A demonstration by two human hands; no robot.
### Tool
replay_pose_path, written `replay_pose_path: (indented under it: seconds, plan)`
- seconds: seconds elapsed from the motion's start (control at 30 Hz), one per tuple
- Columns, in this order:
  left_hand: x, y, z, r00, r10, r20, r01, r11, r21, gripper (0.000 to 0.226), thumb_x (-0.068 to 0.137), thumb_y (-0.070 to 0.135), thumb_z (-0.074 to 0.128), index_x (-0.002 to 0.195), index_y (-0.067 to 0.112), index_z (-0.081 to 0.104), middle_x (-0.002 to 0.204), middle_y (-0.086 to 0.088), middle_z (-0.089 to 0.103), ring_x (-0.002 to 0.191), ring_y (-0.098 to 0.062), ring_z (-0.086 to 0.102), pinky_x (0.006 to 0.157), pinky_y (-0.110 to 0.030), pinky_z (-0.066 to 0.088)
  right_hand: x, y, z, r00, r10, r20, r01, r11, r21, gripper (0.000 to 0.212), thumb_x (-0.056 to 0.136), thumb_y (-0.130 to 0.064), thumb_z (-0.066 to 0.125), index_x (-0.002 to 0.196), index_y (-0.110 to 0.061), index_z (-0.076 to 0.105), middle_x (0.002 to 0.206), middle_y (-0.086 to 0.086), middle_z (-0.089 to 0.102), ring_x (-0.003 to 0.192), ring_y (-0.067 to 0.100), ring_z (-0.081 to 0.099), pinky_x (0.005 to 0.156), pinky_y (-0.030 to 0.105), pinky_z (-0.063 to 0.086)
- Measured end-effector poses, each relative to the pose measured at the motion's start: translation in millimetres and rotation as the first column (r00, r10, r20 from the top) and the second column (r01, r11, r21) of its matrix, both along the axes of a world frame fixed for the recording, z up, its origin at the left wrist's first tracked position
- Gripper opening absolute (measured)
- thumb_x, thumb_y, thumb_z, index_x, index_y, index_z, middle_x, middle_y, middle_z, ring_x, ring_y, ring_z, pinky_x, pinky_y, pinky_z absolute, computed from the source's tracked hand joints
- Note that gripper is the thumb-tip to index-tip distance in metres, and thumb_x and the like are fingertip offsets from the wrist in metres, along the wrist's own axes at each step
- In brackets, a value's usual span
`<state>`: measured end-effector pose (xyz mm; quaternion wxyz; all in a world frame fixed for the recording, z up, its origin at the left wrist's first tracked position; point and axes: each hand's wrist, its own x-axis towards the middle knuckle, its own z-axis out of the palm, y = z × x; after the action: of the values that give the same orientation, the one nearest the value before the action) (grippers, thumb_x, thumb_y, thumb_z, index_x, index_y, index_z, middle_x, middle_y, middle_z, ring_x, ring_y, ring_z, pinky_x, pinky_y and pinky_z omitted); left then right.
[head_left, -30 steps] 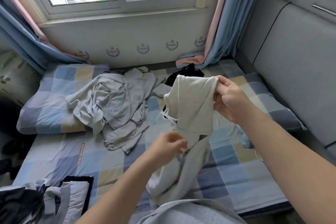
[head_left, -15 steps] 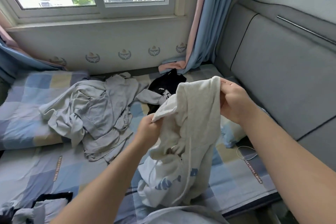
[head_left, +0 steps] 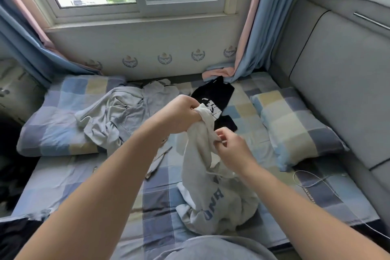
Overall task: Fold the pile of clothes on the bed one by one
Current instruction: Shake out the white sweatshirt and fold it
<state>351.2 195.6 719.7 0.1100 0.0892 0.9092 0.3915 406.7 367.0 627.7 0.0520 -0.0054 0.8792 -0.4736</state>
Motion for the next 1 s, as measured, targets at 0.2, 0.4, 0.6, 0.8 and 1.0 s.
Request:
replay_pose_path:
  seconds: [0.2, 0.4, 0.6, 0.8, 1.0]
  plan:
    - [-4.1, -60.9, -0.6, 0.979, 0.004, -0.204, -0.053, 0.971, -0.234, 0.024, 0.089, 0.021, 0.069, 0.069, 0.013, 0.058, 0.063, -0.001, 0.055, 0.058, -0.019, 0.049, 0.051, -0.028, 0.034, -13.5, 1.7, 35.5, 0.99, -0.06, -0.128, 0.058, 0.998, -0.018, 0.024, 0.1, -0.007, 0.048, 0.08, -0.01, 0.061, 0.063, -0.004, 0.053, 0.055, 0.005, 0.043, 0.049, 0.019, 0.032]
    - [-13.2, -122.7, -37.6, 0.914, 0.161, -0.373, -0.264, 0.934, -0.242, 0.015, 0.09, 0.011, 0.05, 0.096, 0.015, 0.063, 0.087, -0.004, 0.055, 0.08, -0.029, 0.053, 0.067, -0.031, 0.037, -23.0, -38.2, 109.3, 0.961, -0.09, -0.262, 0.051, 0.987, -0.153, 0.022, 0.104, -0.015, 0.051, 0.086, -0.013, 0.063, 0.061, -0.014, 0.054, 0.056, 0.002, 0.045, 0.053, 0.019, 0.037]
    - [-24.2, -171.4, -41.2, 0.944, 0.103, -0.313, -0.15, 0.98, -0.13, 0.005, 0.094, 0.014, 0.061, 0.091, 0.014, 0.065, 0.082, -0.005, 0.065, 0.074, -0.028, 0.059, 0.061, -0.034, 0.044, -47.0, -35.4, 136.7, 0.953, -0.163, -0.256, 0.188, 0.979, 0.075, 0.025, 0.105, -0.022, 0.046, 0.088, -0.005, 0.052, 0.068, -0.003, 0.049, 0.063, 0.013, 0.045, 0.062, 0.036, 0.043]
    - [-8.7, -199.9, 4.3, 0.977, 0.141, -0.161, -0.097, 0.962, 0.256, 0.03, 0.096, 0.016, 0.066, 0.076, -0.005, 0.063, 0.06, -0.003, 0.041, 0.047, -0.009, 0.034, 0.044, -0.024, 0.029, -28.1, -28.2, 163.2, 0.963, -0.116, -0.244, 0.161, 0.971, 0.175, 0.037, 0.104, -0.032, 0.053, 0.074, -0.011, 0.05, 0.065, 0.0, 0.044, 0.061, 0.015, 0.039, 0.055, 0.032, 0.031]
    - [38.6, -199.9, 59.2, 0.843, 0.304, -0.444, -0.23, 0.95, 0.213, 0.033, 0.099, 0.024, 0.061, 0.068, 0.014, 0.056, 0.058, 0.006, 0.042, 0.055, -0.011, 0.038, 0.054, -0.026, 0.032, 2.3, -16.1, 206.5, 0.943, 0.043, -0.33, 0.04, 0.97, 0.241, 0.03, 0.098, -0.033, 0.065, 0.083, -0.007, 0.067, 0.072, 0.006, 0.059, 0.067, 0.016, 0.05, 0.064, 0.033, 0.039]
